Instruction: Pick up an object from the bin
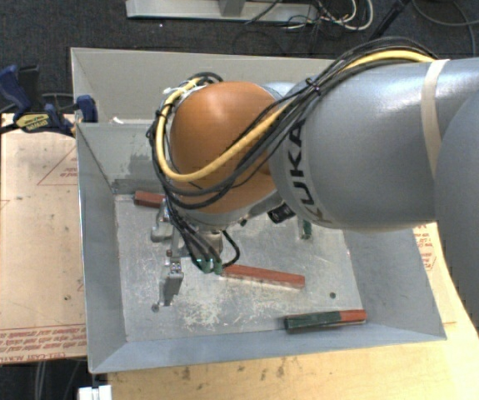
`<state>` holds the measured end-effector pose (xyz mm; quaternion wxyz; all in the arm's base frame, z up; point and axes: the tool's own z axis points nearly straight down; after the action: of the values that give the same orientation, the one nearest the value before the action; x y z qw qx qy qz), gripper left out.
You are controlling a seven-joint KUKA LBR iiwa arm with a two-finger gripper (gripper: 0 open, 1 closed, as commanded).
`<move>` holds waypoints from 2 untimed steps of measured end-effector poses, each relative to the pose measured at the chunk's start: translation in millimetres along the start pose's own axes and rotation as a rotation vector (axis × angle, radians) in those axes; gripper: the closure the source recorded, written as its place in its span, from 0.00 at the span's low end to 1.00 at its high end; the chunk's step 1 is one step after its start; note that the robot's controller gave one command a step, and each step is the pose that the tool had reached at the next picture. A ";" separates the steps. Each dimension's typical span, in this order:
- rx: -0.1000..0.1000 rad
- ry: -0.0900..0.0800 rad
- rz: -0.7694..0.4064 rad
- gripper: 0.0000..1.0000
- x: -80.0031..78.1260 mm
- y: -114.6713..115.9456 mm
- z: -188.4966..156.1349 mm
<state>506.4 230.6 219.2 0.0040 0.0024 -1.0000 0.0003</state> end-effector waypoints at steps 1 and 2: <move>-0.002 -0.008 0.004 0.00 -2.0 -1.3 -4.6; -0.004 -0.014 -0.078 0.00 -35.4 -38.3 38.8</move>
Offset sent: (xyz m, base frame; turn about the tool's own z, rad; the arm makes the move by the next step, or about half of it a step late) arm 0.0683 -0.0825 -0.0898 -0.1518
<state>541.7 192.5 180.2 -0.0030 0.0414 -0.9991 -0.0017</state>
